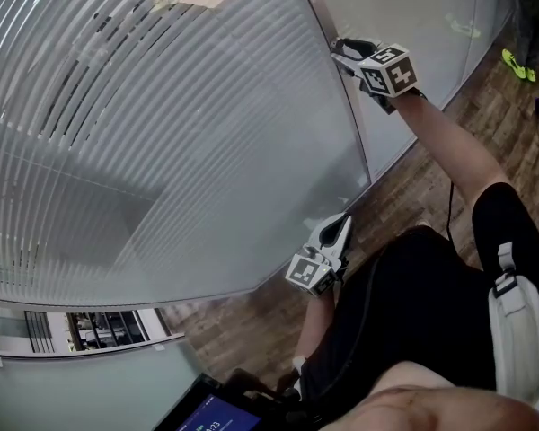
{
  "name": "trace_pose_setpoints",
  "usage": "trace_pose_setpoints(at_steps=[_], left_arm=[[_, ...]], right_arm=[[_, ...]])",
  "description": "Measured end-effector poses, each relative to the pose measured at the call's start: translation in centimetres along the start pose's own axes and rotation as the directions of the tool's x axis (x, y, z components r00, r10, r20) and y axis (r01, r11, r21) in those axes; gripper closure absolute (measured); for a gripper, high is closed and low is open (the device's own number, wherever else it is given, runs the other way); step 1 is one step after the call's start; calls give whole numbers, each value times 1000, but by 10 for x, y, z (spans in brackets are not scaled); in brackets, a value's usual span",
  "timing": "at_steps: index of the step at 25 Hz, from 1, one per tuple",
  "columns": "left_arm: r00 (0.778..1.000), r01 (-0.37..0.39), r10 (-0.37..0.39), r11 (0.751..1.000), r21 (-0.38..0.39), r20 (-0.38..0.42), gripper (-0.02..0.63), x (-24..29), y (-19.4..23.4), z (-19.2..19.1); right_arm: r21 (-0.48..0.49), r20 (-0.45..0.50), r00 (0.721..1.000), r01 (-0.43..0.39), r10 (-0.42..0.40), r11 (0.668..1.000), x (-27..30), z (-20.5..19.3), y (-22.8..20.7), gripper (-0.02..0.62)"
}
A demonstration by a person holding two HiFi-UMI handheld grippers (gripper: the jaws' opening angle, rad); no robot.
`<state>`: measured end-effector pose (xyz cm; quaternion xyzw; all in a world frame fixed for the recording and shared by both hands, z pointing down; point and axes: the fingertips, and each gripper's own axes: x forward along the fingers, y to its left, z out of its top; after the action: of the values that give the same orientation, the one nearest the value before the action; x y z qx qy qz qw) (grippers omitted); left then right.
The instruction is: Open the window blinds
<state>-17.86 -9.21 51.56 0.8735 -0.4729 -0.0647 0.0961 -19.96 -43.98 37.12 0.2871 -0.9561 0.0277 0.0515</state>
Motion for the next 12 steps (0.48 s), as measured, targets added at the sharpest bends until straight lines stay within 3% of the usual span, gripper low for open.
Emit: trace_pose_setpoints(at_steps=[4, 6, 9, 10, 12], left_arm=[[1000, 4, -4, 1000, 3, -8, 604, 2, -1, 1], [1000, 7, -7, 1000, 4, -11, 604, 2, -1, 1], [1000, 13, -13, 1000, 17, -3, 604, 2, 3, -5], [1000, 15, -15, 1000, 24, 5, 604, 1, 6, -9], [1000, 21, -21, 1000, 14, -6, 604, 4, 3, -5]], right_arm=[[-201, -21, 1000, -4, 0, 980, -5, 6, 3, 387], [-360, -30, 999, 16, -29, 933, -9, 13, 6, 382], [-613, -39, 995, 47, -90, 789, -14, 19, 9, 378], [-690, -40, 992, 58, -119, 721, -16, 21, 9, 379], [-842, -23, 982, 83, -190, 532, -16, 21, 11, 391]])
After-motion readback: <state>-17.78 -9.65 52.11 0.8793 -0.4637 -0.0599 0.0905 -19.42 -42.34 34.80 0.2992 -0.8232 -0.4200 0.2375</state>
